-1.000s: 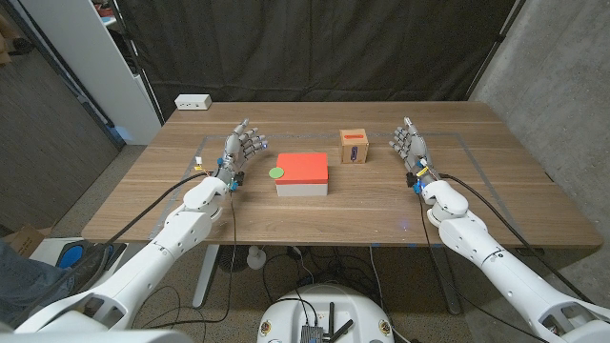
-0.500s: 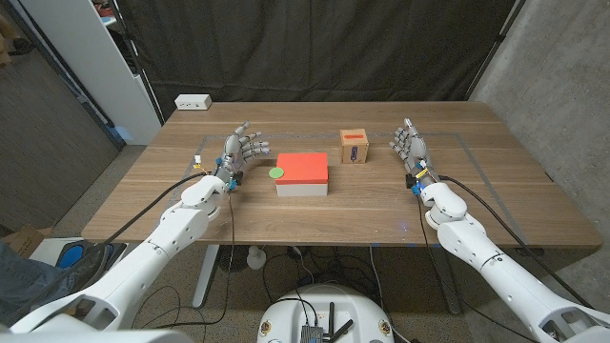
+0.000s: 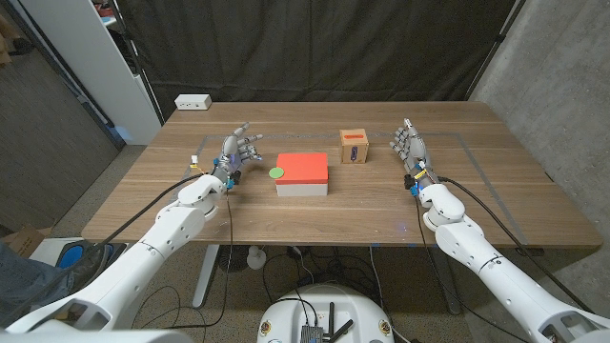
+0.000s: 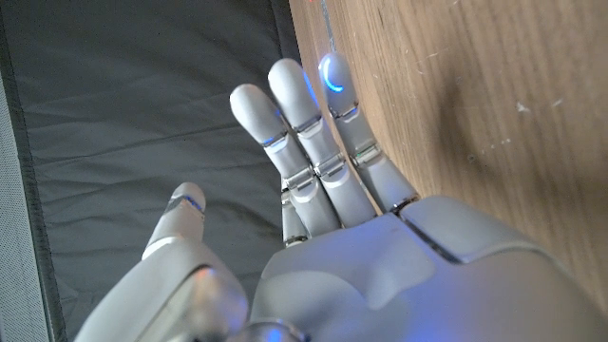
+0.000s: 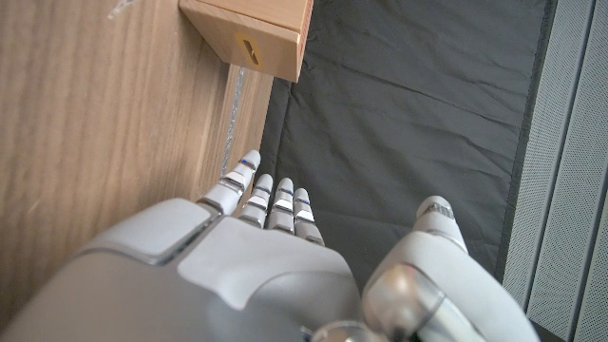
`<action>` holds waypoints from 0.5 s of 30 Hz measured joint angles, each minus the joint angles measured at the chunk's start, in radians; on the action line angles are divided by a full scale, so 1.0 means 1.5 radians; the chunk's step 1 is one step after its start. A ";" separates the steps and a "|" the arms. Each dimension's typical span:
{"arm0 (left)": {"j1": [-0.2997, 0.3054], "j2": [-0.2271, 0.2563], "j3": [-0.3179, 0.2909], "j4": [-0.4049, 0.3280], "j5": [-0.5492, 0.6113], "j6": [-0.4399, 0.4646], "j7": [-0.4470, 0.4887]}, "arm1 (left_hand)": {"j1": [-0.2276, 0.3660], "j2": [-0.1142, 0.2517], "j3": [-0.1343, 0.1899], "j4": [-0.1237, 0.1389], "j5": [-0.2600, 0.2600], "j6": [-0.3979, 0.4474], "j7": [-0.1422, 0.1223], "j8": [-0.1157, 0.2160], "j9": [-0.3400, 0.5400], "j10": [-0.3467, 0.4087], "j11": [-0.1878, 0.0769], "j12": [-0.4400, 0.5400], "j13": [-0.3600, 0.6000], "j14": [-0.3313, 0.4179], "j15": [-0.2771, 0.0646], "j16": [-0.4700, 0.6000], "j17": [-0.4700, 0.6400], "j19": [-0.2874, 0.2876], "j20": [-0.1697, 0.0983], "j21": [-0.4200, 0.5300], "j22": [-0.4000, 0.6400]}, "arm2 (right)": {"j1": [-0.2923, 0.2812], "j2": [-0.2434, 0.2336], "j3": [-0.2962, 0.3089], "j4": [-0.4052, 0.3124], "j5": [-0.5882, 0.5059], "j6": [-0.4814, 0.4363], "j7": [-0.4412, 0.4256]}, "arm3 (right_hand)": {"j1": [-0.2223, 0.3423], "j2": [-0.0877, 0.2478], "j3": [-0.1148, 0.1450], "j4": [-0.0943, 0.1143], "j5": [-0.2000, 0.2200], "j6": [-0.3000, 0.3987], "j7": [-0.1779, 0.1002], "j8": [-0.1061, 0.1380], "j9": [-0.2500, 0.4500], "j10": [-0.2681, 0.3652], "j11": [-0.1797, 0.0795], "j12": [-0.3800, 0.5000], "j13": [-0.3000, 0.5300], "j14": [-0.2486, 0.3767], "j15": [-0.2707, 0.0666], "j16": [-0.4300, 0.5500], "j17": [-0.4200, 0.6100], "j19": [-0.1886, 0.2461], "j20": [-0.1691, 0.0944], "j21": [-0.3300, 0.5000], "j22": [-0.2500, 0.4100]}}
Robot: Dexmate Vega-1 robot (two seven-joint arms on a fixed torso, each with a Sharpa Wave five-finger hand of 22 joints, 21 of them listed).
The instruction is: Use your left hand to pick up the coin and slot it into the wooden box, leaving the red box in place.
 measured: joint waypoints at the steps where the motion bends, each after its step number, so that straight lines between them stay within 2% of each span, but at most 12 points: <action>1: 0.001 0.002 -0.001 -0.003 -0.003 0.005 0.001 | 0.000 0.000 0.004 -0.001 0.000 0.004 -0.002 0.000 0.000 0.001 -0.001 0.008 0.002 0.007 0.000 0.005 0.003 0.014 -0.006 0.009 0.007 | -0.001 0.000 0.000 -0.002 -0.001 0.000 -0.002 | 0.000 0.000 0.000 0.000 0.000 0.000 0.000 0.000 0.000 0.000 0.000 0.000 0.000 0.000 0.000 0.000 0.000 0.002 0.002 0.000 0.000; 4: 0.003 0.008 -0.002 -0.010 -0.008 0.016 0.002 | 0.005 -0.005 0.024 -0.003 0.000 0.015 -0.007 -0.004 0.003 0.001 -0.001 0.031 0.001 0.015 0.002 0.021 0.010 0.045 -0.021 0.057 0.071 | -0.005 0.000 0.000 -0.007 -0.003 0.001 -0.007 | 0.000 0.000 0.000 0.000 0.000 0.000 0.000 0.000 0.000 0.003 0.003 0.000 0.000 0.000 0.000 0.000 0.000 0.003 0.003 0.000 0.000; 8: 0.006 0.017 -0.005 -0.022 -0.017 0.034 0.005 | 0.026 0.002 0.052 -0.007 0.007 0.023 -0.016 -0.006 0.003 0.004 -0.004 0.060 0.009 0.027 0.000 0.042 0.019 0.050 -0.026 0.092 0.133 | -0.011 0.000 0.001 -0.015 -0.007 0.002 -0.015 | 0.000 0.000 0.000 0.000 0.000 0.000 0.000 0.000 0.000 0.004 0.004 0.000 0.000 0.000 0.000 0.004 0.000 0.003 0.003 0.000 0.000; 12: 0.011 0.023 -0.008 -0.033 -0.025 0.049 0.010 | 0.065 0.008 0.074 -0.016 0.012 0.038 -0.024 -0.006 0.004 0.003 -0.004 0.082 0.014 0.028 0.001 0.055 0.022 0.045 -0.027 0.092 0.140 | -0.015 0.000 0.002 -0.020 -0.010 0.002 -0.020 | 0.000 0.000 0.000 0.000 0.000 0.000 0.000 0.000 0.000 0.004 0.004 0.000 0.000 0.000 0.000 0.005 0.000 0.003 0.003 0.000 0.000; 15: 0.015 0.028 -0.012 -0.042 -0.036 0.065 0.016 | 0.115 0.007 0.089 -0.021 0.017 0.054 -0.027 -0.003 0.006 0.003 -0.004 0.101 0.014 0.024 0.002 0.055 0.002 0.039 -0.023 0.074 0.108 | -0.020 0.000 0.002 -0.026 -0.012 0.002 -0.026 | 0.000 0.000 0.000 0.000 0.000 0.002 -0.002 0.000 0.000 0.004 0.004 0.000 0.000 0.000 0.000 0.005 0.000 0.003 0.003 0.000 0.000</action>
